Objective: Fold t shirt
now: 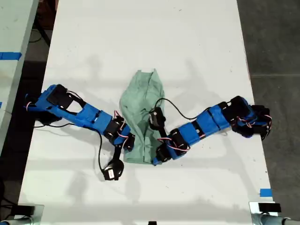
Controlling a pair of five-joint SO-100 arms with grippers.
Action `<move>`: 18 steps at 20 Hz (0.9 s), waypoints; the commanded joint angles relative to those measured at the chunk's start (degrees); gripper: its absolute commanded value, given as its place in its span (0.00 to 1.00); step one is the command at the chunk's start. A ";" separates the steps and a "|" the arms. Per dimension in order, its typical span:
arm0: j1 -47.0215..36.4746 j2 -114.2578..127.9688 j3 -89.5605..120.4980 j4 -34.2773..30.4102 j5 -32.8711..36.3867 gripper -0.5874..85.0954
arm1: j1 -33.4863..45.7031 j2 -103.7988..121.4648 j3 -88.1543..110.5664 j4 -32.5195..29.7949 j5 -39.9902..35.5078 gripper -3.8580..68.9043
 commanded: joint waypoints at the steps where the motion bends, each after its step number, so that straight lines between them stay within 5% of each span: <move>1: -0.35 1.67 -2.29 -0.35 0.44 0.00 | -0.79 0.44 -3.87 -0.62 0.44 0.16; 2: -0.09 2.11 -2.29 -0.53 0.79 0.00 | -0.79 0.62 -3.87 -0.26 0.44 0.07; 10: 1.32 15.12 -3.69 -1.23 10.55 0.00 | 4.04 12.57 -10.02 6.59 -10.63 0.07; 18: -18.46 44.30 10.63 6.33 20.04 0.00 | 25.14 31.03 -5.71 8.61 -27.77 0.07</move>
